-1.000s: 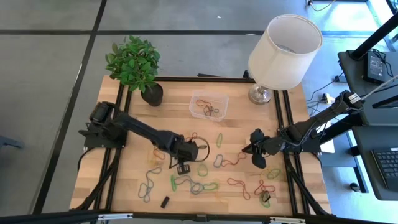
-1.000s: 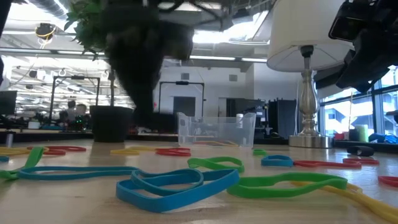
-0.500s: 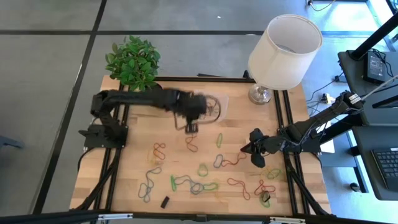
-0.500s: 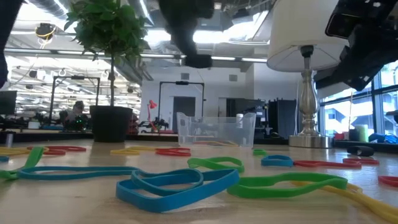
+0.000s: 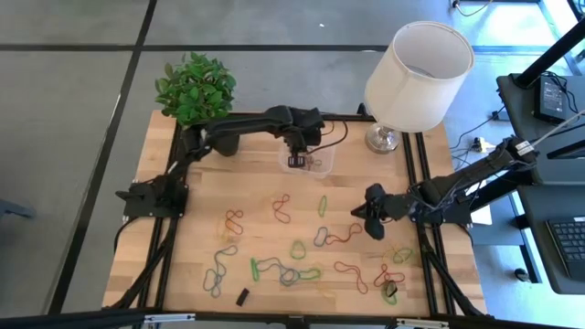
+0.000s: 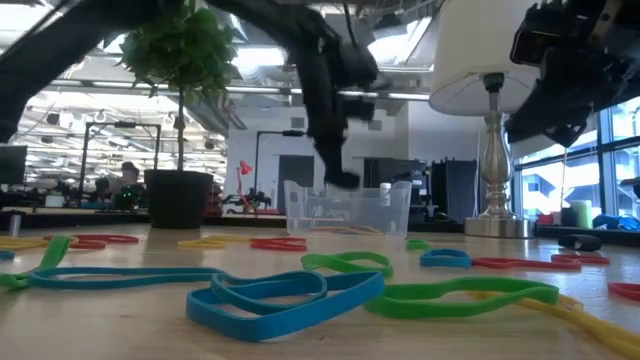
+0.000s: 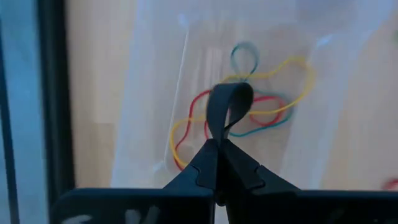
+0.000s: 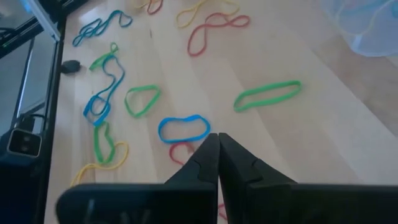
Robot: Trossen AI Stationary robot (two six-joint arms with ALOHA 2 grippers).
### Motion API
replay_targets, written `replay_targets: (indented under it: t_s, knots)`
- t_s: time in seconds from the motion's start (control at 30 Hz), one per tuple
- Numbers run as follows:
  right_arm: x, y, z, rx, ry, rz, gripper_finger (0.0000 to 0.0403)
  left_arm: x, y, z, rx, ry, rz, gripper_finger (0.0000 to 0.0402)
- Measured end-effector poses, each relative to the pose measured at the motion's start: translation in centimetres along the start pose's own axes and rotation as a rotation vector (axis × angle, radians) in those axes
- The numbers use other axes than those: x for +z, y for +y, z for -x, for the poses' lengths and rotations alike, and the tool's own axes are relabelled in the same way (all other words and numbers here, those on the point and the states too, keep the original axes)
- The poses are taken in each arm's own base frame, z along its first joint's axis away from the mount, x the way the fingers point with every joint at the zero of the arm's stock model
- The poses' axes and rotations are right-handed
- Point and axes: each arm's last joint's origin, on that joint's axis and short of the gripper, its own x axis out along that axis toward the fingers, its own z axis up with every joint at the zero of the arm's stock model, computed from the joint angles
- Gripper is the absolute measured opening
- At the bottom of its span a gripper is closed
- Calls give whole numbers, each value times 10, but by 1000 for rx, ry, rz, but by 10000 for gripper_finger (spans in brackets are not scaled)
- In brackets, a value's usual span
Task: Pick and place rubber bands into bin
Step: Put the black rubber band into the transparent bin, then put the yellow rubber band into the transparent bin
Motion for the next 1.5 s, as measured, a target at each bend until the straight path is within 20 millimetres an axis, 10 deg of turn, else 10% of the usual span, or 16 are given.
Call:
replay_targets:
  t_s: [0.2,0.5,0.97,1.23,1.5]
  knots:
    - [4,-4,-2,-24,-15,-47,6,-5,1,-36,-27,74,3,21]
    - [7,-9,-3,-48,-28,-64,6,-3,-3,-38,-26,75,-5,102]
    - [8,-9,-3,-48,-27,-67,6,5,-19,62,21,-113,301,100]
    - [8,-9,-3,-48,-26,-57,6,-5,-75,114,-22,-214,381,7]
    - [6,-11,-1,-87,21,6,5,-45,-163,102,-123,-297,442,2]
